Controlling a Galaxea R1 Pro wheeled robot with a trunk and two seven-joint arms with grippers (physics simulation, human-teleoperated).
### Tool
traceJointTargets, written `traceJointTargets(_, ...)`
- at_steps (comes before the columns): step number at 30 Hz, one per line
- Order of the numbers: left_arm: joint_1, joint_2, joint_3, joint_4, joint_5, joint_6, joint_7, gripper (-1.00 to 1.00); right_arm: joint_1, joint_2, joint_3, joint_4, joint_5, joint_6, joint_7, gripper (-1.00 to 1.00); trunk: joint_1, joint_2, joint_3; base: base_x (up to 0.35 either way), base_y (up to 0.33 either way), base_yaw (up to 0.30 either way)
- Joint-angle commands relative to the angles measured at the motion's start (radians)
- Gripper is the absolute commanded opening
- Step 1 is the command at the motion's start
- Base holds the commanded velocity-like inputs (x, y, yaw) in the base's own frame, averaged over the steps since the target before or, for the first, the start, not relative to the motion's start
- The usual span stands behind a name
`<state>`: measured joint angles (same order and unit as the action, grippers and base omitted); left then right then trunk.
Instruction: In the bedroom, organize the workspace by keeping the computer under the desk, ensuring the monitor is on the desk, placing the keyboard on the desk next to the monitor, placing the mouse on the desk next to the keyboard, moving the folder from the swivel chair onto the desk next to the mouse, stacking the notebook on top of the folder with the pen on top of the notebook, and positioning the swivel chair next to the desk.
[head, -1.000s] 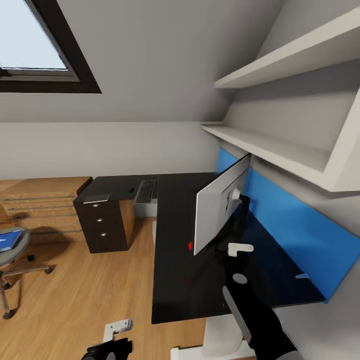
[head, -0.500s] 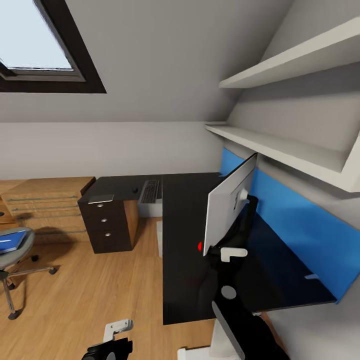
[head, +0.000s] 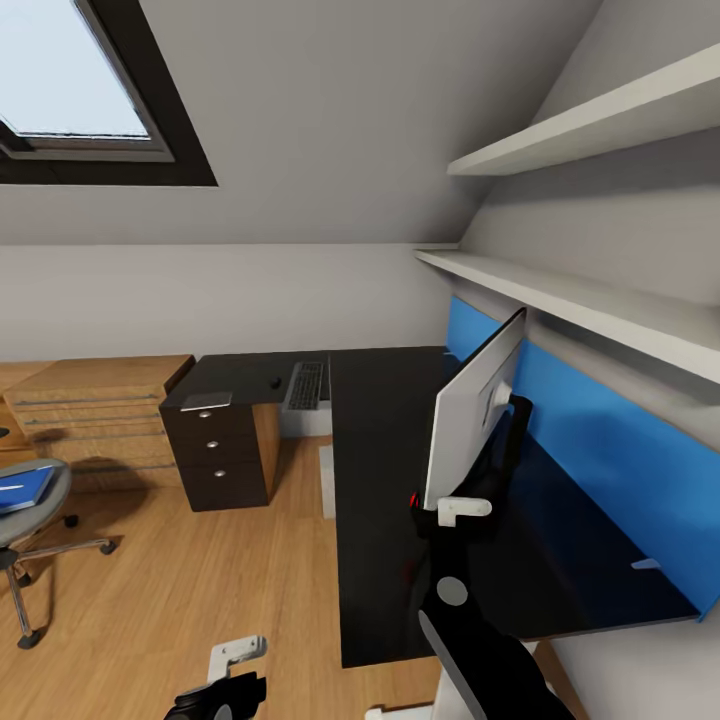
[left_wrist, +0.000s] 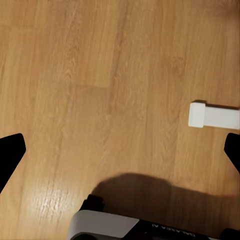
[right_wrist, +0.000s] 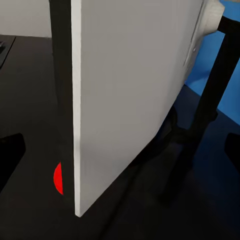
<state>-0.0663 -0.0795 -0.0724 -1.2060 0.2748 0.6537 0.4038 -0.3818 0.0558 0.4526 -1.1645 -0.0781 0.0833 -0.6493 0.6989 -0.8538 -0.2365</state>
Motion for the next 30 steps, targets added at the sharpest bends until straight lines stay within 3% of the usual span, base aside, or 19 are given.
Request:
traceJointTargets(1,-0.001,0.0,-0.002,-0.001,0.01,0.002,0.009,1.0,-0.001,-0.001,0.003,-0.001,-0.005,0.006,-0.007,1.0,0.0,-0.001,-0.001,0.009,0.009,0.0)
traceJointTargets(30,-0.001,-0.003,-0.007,0.037,0.01,-0.003,0.009,1.0,-0.001,-0.001,-0.006,0.0,-0.006,0.004,-0.009,1.0,0.0,-0.001,-0.001,0.122,0.012,0.0)
